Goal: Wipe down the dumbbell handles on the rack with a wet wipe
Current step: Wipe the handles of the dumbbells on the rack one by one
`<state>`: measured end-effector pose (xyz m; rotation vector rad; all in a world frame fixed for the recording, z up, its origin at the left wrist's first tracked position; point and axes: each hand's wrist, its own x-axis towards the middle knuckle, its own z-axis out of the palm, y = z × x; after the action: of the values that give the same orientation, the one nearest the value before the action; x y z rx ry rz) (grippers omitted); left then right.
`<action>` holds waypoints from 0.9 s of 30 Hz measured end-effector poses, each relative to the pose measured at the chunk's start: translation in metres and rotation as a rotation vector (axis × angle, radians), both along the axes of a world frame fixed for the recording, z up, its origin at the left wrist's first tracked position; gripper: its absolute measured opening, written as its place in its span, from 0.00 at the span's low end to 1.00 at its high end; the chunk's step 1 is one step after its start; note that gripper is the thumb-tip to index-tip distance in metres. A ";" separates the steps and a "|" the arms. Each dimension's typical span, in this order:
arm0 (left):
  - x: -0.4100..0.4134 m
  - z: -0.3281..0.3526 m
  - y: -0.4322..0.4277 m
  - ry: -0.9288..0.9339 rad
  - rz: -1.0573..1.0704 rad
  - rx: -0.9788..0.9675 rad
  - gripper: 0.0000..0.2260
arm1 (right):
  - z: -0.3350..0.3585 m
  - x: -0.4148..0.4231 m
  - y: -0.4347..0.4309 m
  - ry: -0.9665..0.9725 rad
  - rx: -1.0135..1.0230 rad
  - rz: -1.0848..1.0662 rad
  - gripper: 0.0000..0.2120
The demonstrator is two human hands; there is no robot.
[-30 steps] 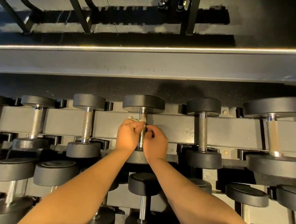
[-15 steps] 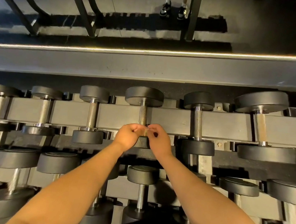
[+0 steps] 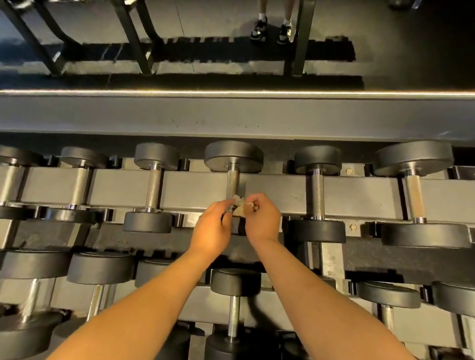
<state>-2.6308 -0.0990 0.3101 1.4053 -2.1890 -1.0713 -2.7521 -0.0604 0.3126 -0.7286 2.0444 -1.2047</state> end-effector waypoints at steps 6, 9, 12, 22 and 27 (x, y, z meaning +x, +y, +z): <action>-0.017 -0.014 -0.019 -0.138 0.025 0.018 0.17 | -0.014 -0.007 -0.033 0.027 0.013 -0.063 0.06; -0.020 -0.017 -0.026 -0.112 0.112 0.071 0.17 | -0.019 -0.013 -0.055 0.016 0.000 -0.068 0.06; -0.020 -0.017 -0.024 -0.107 0.143 0.051 0.17 | -0.026 -0.015 -0.074 -0.024 0.043 0.018 0.09; -0.021 -0.018 -0.028 -0.160 0.190 0.060 0.18 | -0.040 -0.021 -0.052 -0.029 0.184 0.020 0.08; -0.025 -0.016 -0.040 -0.234 0.242 0.145 0.18 | -0.029 -0.021 -0.073 -0.029 0.130 0.011 0.08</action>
<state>-2.6555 -0.1392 0.2940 1.8899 -2.0547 -1.0402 -2.7735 -0.1337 0.2832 -0.6560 2.0701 -1.0595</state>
